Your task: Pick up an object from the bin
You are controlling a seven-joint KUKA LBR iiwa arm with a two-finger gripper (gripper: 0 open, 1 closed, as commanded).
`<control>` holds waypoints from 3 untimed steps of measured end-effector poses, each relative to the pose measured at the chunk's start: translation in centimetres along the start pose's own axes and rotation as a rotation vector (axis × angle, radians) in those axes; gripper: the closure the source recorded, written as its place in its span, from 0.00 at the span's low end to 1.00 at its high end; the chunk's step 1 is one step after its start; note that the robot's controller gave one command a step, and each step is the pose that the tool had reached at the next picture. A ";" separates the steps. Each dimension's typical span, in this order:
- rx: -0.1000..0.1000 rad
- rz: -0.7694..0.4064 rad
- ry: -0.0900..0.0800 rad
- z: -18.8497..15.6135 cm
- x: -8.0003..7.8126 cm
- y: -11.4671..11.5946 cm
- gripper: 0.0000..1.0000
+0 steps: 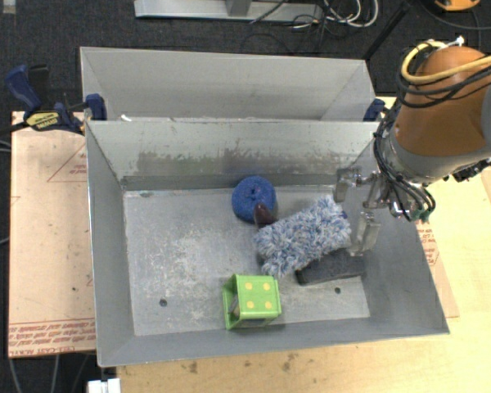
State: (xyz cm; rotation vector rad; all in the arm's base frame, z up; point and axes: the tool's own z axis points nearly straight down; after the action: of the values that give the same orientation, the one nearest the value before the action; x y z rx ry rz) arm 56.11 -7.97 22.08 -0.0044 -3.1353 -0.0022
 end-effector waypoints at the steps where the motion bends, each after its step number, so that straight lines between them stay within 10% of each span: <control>1: 0.001 -0.002 -0.008 -0.5 -0.1 0.0 0.00; 2: 0.003 -0.070 -0.014 2.5 -0.2 0.5 0.00; 3: 0.001 -0.011 -0.003 12.0 2.2 0.7 1.00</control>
Offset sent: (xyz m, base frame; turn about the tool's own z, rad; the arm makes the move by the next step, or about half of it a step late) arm -0.0043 0.0180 -0.1075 -0.2377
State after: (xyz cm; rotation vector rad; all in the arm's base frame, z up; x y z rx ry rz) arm 53.78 -7.25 10.14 0.0131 -3.1386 -0.0004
